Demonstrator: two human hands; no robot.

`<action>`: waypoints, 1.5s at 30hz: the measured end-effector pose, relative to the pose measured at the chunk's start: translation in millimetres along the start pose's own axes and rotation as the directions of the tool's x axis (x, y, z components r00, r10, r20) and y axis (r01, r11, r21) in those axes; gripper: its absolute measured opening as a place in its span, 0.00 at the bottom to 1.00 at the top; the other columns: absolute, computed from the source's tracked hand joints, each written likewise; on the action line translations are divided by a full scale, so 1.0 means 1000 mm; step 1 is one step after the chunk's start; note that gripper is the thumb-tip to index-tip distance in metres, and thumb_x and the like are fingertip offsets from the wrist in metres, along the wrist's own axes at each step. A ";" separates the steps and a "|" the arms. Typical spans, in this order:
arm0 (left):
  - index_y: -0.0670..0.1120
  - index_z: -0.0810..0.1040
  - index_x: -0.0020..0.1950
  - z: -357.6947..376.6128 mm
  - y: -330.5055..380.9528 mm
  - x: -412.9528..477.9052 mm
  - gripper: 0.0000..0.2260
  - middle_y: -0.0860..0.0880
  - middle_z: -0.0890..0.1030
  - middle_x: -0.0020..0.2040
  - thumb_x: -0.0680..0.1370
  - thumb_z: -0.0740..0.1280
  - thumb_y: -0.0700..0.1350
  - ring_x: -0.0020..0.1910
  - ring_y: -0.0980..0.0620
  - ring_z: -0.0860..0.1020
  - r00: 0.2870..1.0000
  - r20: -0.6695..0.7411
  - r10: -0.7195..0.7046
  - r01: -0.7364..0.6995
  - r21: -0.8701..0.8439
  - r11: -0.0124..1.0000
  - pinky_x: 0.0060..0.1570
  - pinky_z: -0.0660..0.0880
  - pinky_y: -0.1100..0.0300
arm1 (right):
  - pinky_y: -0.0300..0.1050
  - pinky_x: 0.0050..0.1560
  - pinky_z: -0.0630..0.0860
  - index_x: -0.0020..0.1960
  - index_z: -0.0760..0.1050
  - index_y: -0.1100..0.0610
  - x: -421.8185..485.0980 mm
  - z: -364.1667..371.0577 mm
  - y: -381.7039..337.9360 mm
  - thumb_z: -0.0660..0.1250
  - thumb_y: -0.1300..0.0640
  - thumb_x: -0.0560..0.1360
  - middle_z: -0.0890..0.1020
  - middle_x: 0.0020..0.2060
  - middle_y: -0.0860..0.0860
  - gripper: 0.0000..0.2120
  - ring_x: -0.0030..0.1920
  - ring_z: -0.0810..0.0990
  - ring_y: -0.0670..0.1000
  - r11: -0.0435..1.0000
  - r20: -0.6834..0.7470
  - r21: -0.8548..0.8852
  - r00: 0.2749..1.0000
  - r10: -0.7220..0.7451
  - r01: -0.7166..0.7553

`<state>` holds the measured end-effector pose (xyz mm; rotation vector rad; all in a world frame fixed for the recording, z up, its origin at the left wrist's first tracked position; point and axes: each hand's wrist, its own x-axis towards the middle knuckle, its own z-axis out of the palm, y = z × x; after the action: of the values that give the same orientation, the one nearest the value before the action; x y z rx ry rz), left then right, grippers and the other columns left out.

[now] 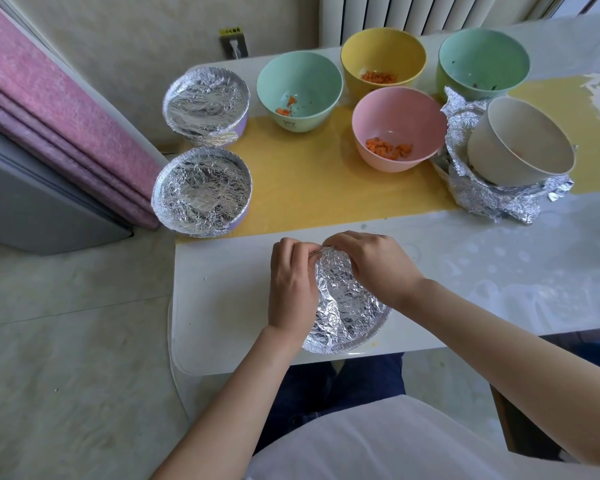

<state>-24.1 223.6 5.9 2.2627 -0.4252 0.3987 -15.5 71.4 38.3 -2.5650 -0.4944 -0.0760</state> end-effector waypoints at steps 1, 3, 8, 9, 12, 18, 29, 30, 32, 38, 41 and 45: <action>0.45 0.70 0.50 -0.001 0.000 0.000 0.04 0.50 0.68 0.47 0.77 0.61 0.37 0.45 0.48 0.71 1.000 -0.003 -0.002 0.002 0.000 1.000 0.46 0.70 0.53 | 0.44 0.33 0.78 0.52 0.80 0.60 0.000 0.000 0.000 0.62 0.75 0.63 0.84 0.43 0.53 0.22 0.36 0.83 0.55 1.000 0.014 0.009 1.000 -0.002 0.002; 0.47 0.69 0.50 -0.002 0.000 0.000 0.04 0.51 0.67 0.47 0.78 0.60 0.38 0.45 0.48 0.71 1.000 -0.003 0.006 -0.006 0.001 1.000 0.46 0.70 0.54 | 0.47 0.41 0.79 0.56 0.79 0.59 0.000 -0.001 0.002 0.64 0.69 0.72 0.84 0.48 0.53 0.15 0.43 0.83 0.55 0.997 0.039 0.076 0.999 0.021 -0.024; 0.48 0.68 0.52 -0.004 0.002 -0.004 0.05 0.51 0.67 0.47 0.78 0.57 0.39 0.45 0.48 0.70 0.999 0.014 0.029 -0.030 0.037 0.999 0.46 0.70 0.53 | 0.46 0.53 0.76 0.60 0.77 0.59 -0.006 -0.002 0.003 0.61 0.58 0.78 0.83 0.53 0.53 0.13 0.51 0.82 0.54 0.975 0.082 0.200 0.993 0.086 -0.101; 0.47 0.69 0.53 -0.004 0.002 -0.005 0.07 0.50 0.66 0.47 0.78 0.58 0.38 0.45 0.48 0.70 0.999 0.018 0.036 -0.038 0.064 0.997 0.46 0.70 0.53 | 0.43 0.53 0.75 0.60 0.78 0.60 -0.007 -0.004 0.002 0.60 0.57 0.78 0.83 0.53 0.53 0.14 0.51 0.82 0.54 0.974 0.091 0.207 0.993 0.079 -0.097; 0.47 0.70 0.57 -0.004 0.001 -0.008 0.20 0.49 0.65 0.47 0.71 0.64 0.27 0.44 0.48 0.69 0.997 0.034 0.065 -0.070 0.145 0.987 0.46 0.69 0.54 | 0.40 0.58 0.72 0.64 0.74 0.59 -0.010 -0.007 0.001 0.59 0.55 0.80 0.80 0.58 0.53 0.16 0.57 0.80 0.53 0.957 0.142 0.254 0.984 0.109 -0.142; 0.46 0.74 0.57 -0.005 0.003 -0.013 0.22 0.49 0.65 0.47 0.68 0.63 0.25 0.44 0.47 0.69 0.999 0.041 0.032 -0.038 0.144 0.989 0.45 0.70 0.53 | 0.43 0.60 0.72 0.65 0.74 0.58 -0.023 -0.003 0.003 0.60 0.62 0.79 0.80 0.60 0.52 0.15 0.59 0.79 0.52 0.953 0.121 0.250 0.982 0.144 -0.171; 0.41 0.79 0.55 -0.009 0.007 -0.013 0.15 0.50 0.65 0.47 0.75 0.55 0.35 0.44 0.48 0.69 0.999 0.050 -0.002 -0.005 0.127 0.992 0.46 0.70 0.52 | 0.23 0.54 0.64 0.67 0.71 0.58 -0.025 -0.005 0.001 0.57 0.61 0.81 0.79 0.60 0.51 0.16 0.60 0.77 0.51 0.918 0.162 0.320 0.968 0.191 -0.234; 0.41 0.79 0.55 -0.009 0.007 -0.013 0.15 0.50 0.65 0.47 0.75 0.55 0.35 0.44 0.48 0.69 0.999 0.052 -0.009 0.003 0.126 0.992 0.46 0.71 0.52 | 0.21 0.53 0.63 0.67 0.71 0.58 -0.025 -0.005 0.001 0.57 0.61 0.81 0.79 0.60 0.51 0.16 0.60 0.77 0.51 0.913 0.163 0.328 0.966 0.199 -0.243; 0.41 0.78 0.56 -0.010 0.006 -0.014 0.15 0.50 0.65 0.47 0.75 0.55 0.36 0.45 0.48 0.69 0.998 0.054 -0.025 0.018 0.115 0.993 0.46 0.72 0.51 | 0.20 0.54 0.61 0.68 0.71 0.57 -0.024 -0.004 0.000 0.56 0.60 0.81 0.78 0.62 0.50 0.16 0.61 0.76 0.49 0.910 0.176 0.334 0.964 0.197 -0.247; 0.40 0.78 0.55 -0.015 0.008 -0.015 0.13 0.51 0.66 0.48 0.76 0.60 0.28 0.47 0.53 0.70 0.970 -0.038 -0.241 0.241 -0.005 0.971 0.53 0.66 0.71 | 0.29 0.50 0.64 0.66 0.72 0.57 -0.027 -0.003 0.001 0.55 0.57 0.82 0.79 0.59 0.50 0.15 0.58 0.77 0.50 0.884 0.120 0.347 0.950 0.289 -0.313; 0.39 0.78 0.54 -0.014 0.015 -0.018 0.11 0.49 0.67 0.48 0.78 0.60 0.30 0.46 0.50 0.72 0.930 -0.007 -0.368 0.367 -0.079 0.927 0.51 0.68 0.67 | 0.31 0.48 0.66 0.62 0.75 0.57 -0.023 -0.002 0.005 0.56 0.58 0.81 0.82 0.54 0.50 0.13 0.55 0.79 0.51 0.887 0.118 0.315 0.941 0.317 -0.338; 0.40 0.78 0.54 -0.006 0.012 -0.021 0.09 0.49 0.67 0.48 0.78 0.60 0.33 0.46 0.46 0.74 0.867 0.076 -0.492 0.498 -0.102 0.861 0.51 0.73 0.53 | 0.37 0.46 0.68 0.61 0.77 0.57 -0.017 0.002 0.013 0.57 0.57 0.81 0.83 0.52 0.52 0.13 0.52 0.80 0.53 0.901 0.194 0.230 0.924 0.328 -0.368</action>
<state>-49.2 223.9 8.4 2.1669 0.1191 0.0490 -26.6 56.3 27.5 -2.3635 -0.0803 0.2959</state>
